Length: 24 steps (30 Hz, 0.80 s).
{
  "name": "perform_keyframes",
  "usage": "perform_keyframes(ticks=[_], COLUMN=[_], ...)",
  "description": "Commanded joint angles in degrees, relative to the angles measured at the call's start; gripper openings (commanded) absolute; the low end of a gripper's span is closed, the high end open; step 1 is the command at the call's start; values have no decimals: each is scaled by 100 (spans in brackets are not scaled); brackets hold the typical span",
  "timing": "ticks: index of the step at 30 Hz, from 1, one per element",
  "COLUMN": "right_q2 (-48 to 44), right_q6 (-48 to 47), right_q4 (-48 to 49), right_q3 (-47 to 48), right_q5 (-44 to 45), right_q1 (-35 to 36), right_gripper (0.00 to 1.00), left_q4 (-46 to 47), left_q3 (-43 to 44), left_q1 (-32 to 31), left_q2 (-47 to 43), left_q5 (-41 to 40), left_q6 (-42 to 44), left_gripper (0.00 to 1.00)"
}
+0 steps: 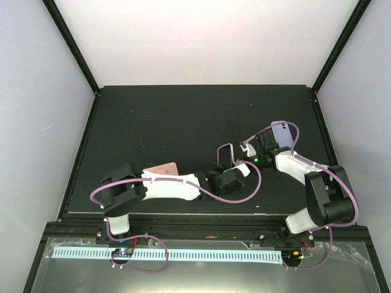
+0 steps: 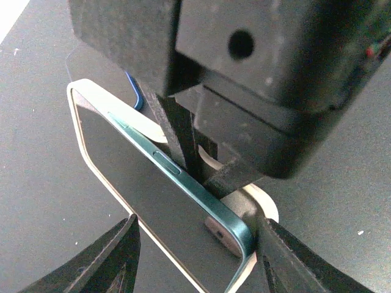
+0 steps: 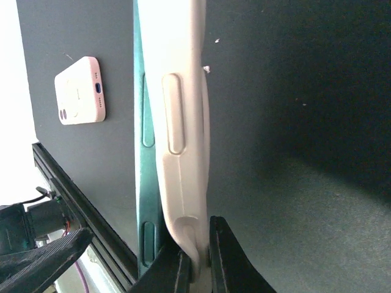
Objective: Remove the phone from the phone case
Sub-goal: Remove the phone case from the phone.
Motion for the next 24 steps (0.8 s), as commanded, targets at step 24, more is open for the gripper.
perform_keyframes(ticks=[24], right_q2=[486], right_q6=[-245], right_q4=[-17], right_q3=[114], right_q5=[-1243], right_q1=[-67], right_gripper=[1], left_q4=[580], left_q3=[-142], left_q1=[-160], left_q2=[384], left_q5=[-2314], left_q6=[1103], left_gripper=[44])
